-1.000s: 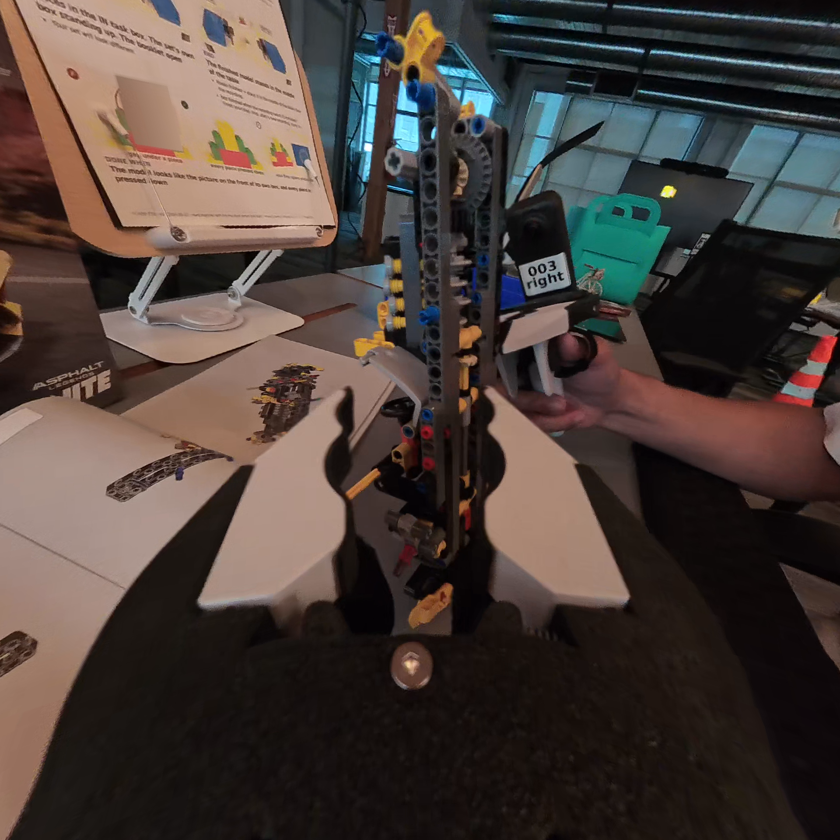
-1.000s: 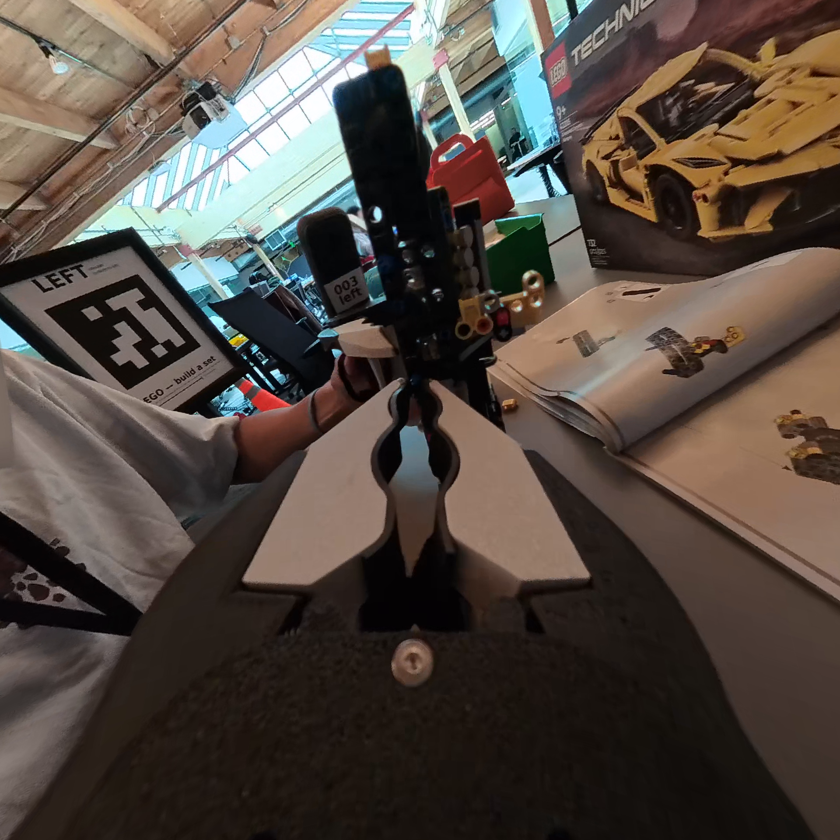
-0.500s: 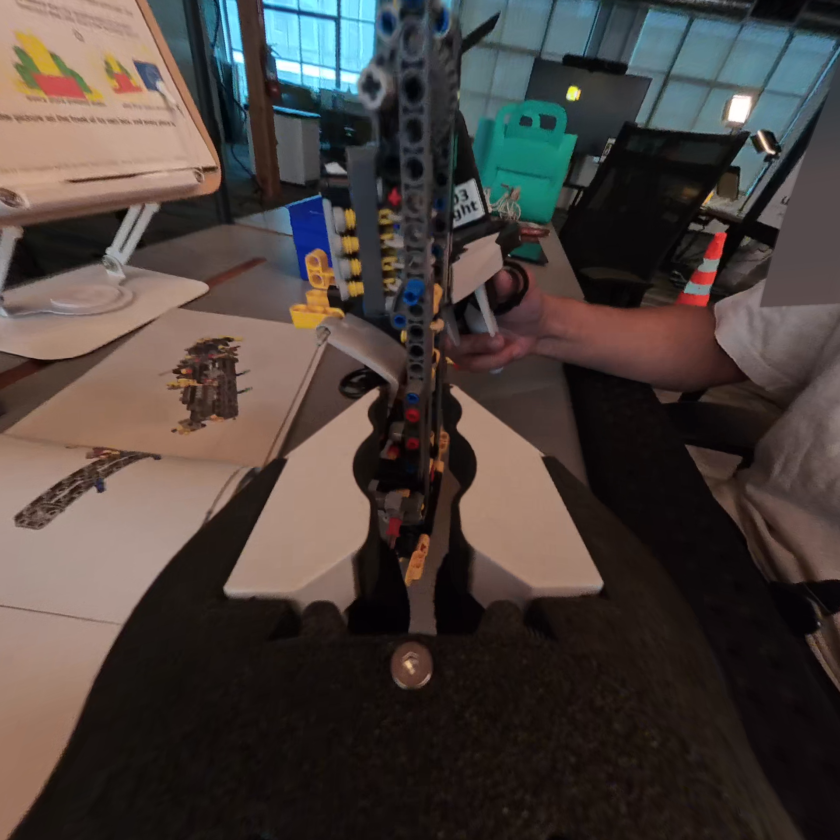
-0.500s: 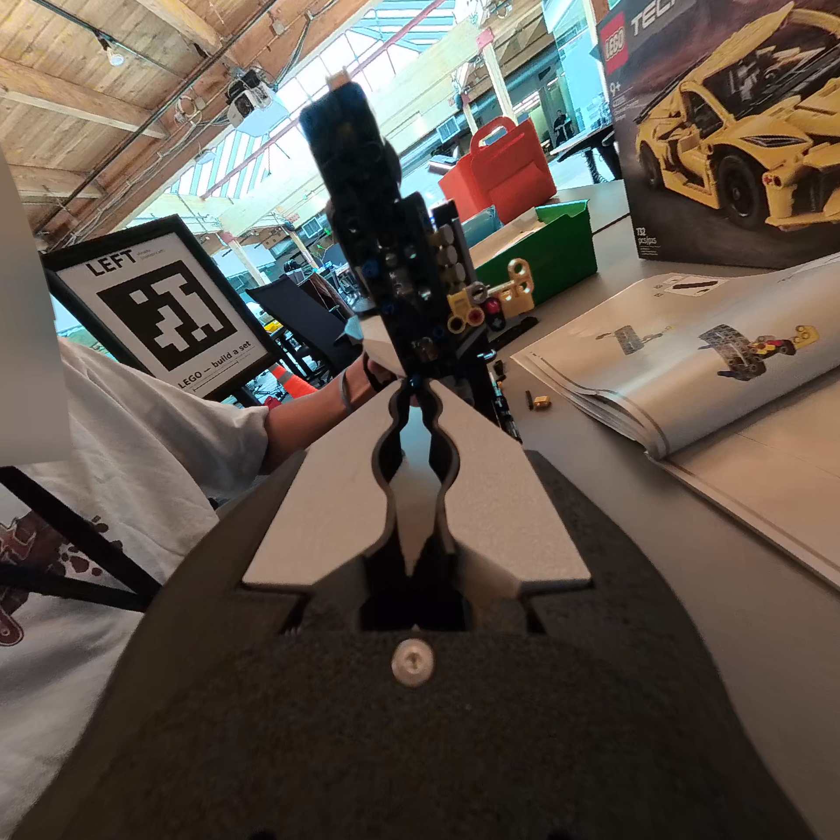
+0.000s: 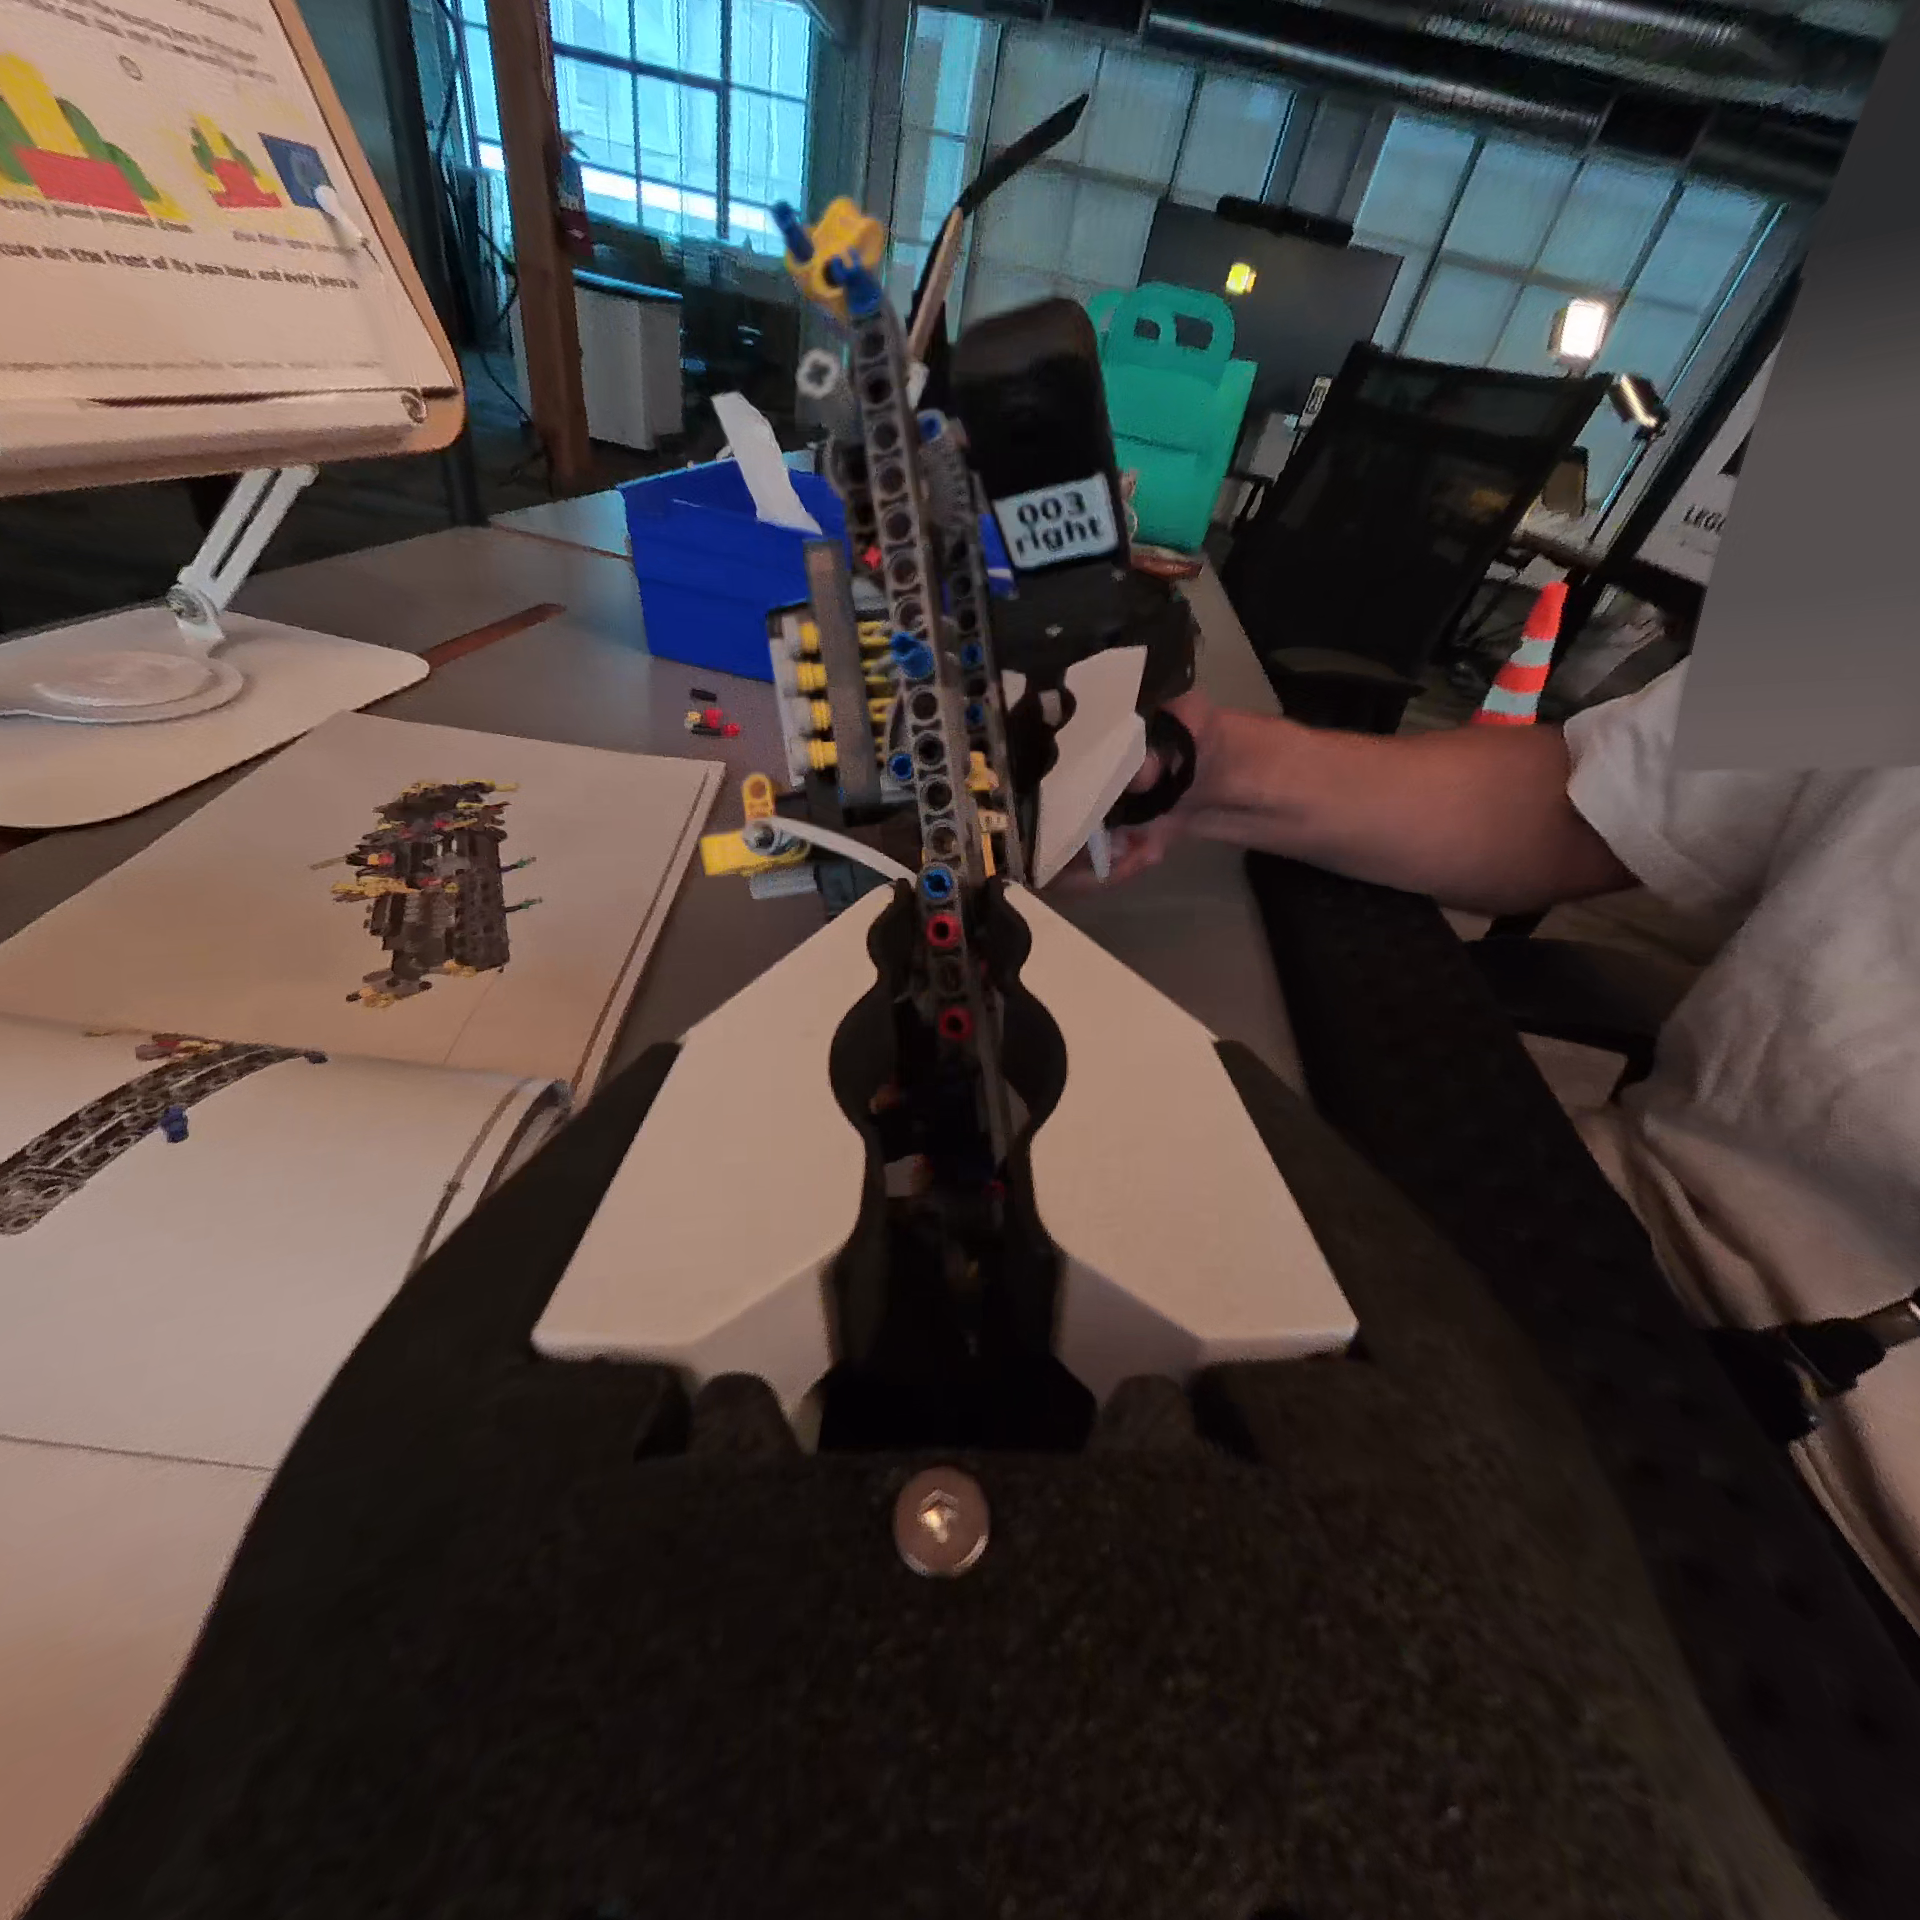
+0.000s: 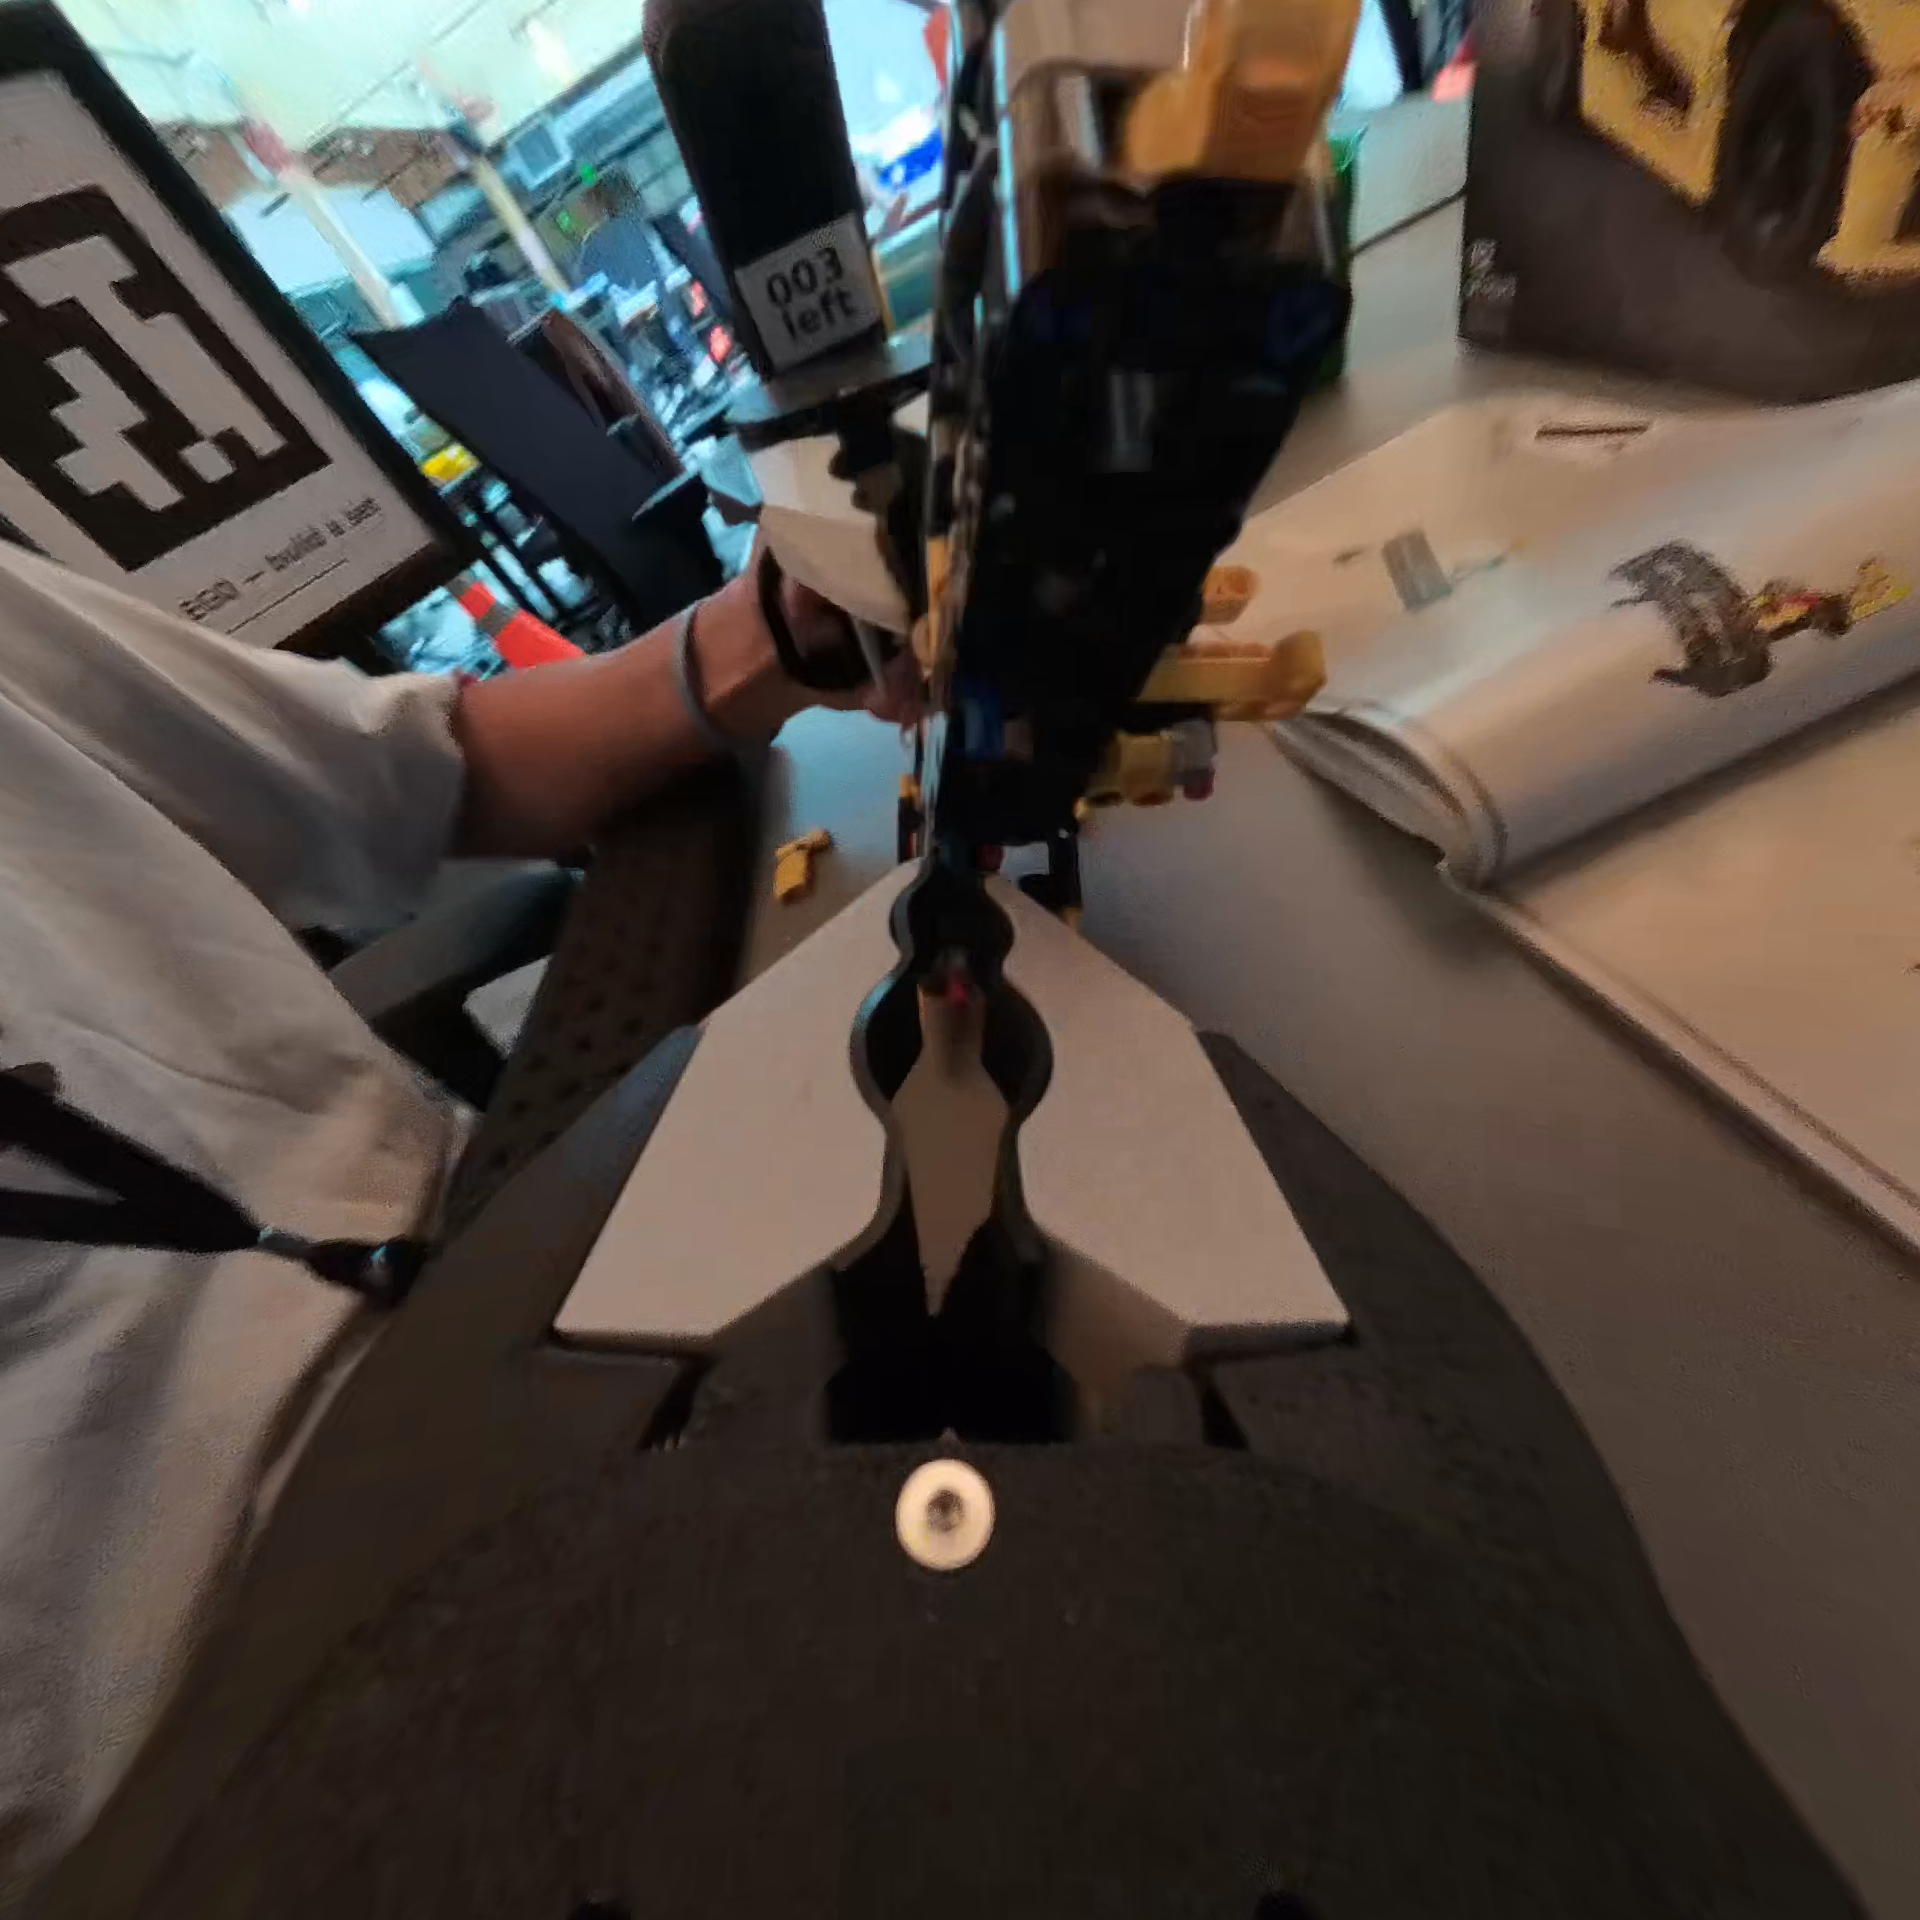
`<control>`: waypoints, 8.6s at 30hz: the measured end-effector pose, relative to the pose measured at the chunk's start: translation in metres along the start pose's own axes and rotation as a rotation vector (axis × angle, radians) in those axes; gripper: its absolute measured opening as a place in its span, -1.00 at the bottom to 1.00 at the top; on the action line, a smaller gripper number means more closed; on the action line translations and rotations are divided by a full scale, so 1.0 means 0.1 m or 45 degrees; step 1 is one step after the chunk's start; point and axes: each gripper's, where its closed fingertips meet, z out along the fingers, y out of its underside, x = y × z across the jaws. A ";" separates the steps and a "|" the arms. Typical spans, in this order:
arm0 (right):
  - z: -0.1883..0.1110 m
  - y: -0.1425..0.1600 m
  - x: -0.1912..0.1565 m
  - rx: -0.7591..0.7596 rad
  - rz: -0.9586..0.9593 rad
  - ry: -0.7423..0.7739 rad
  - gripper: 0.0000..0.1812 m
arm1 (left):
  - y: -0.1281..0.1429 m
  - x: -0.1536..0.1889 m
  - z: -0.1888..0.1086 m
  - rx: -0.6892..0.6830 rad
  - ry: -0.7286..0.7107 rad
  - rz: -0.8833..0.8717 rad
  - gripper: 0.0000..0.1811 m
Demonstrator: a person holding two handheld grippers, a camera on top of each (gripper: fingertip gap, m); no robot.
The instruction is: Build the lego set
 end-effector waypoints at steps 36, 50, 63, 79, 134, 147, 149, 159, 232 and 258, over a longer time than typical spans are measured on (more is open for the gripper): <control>-0.09 -0.43 -0.06 0.289 0.041 -0.066 -0.96 | -0.04 0.05 -0.02 0.078 0.042 -0.082 -0.85; -0.07 -0.48 0.11 0.360 -0.054 0.101 -0.77 | 0.00 -0.08 0.01 0.113 0.068 -0.267 -0.85; -0.12 -0.49 0.16 0.398 -0.023 0.091 -0.73 | 0.01 -0.03 0.04 0.111 0.121 -0.295 -0.85; -0.35 -0.74 0.05 0.615 0.001 -0.008 -0.73 | 0.01 0.08 0.11 0.086 0.154 -0.260 -0.85; -0.09 -0.26 -0.08 0.247 -0.150 0.043 -0.96 | 0.07 0.10 -0.04 0.117 0.234 -0.362 -0.85; -0.10 -0.33 -0.33 0.210 -0.318 0.105 -1.00 | 0.31 0.25 0.13 -0.056 0.204 -0.213 -0.74; -0.10 -0.33 -0.35 0.208 -0.326 0.109 -1.00 | 0.31 0.23 0.14 -0.041 0.195 -0.218 -0.78; -0.16 -0.32 -0.37 0.191 -0.420 0.153 -0.96 | 0.28 0.31 0.14 0.026 0.209 -0.080 -0.83; -0.23 -0.30 0.19 0.086 -0.496 0.902 -0.45 | 0.34 0.16 0.31 0.014 0.006 -0.392 -0.86; -0.37 -0.01 0.20 0.130 0.026 1.166 -0.54 | 0.31 0.31 0.42 -0.015 -0.228 -0.091 -0.88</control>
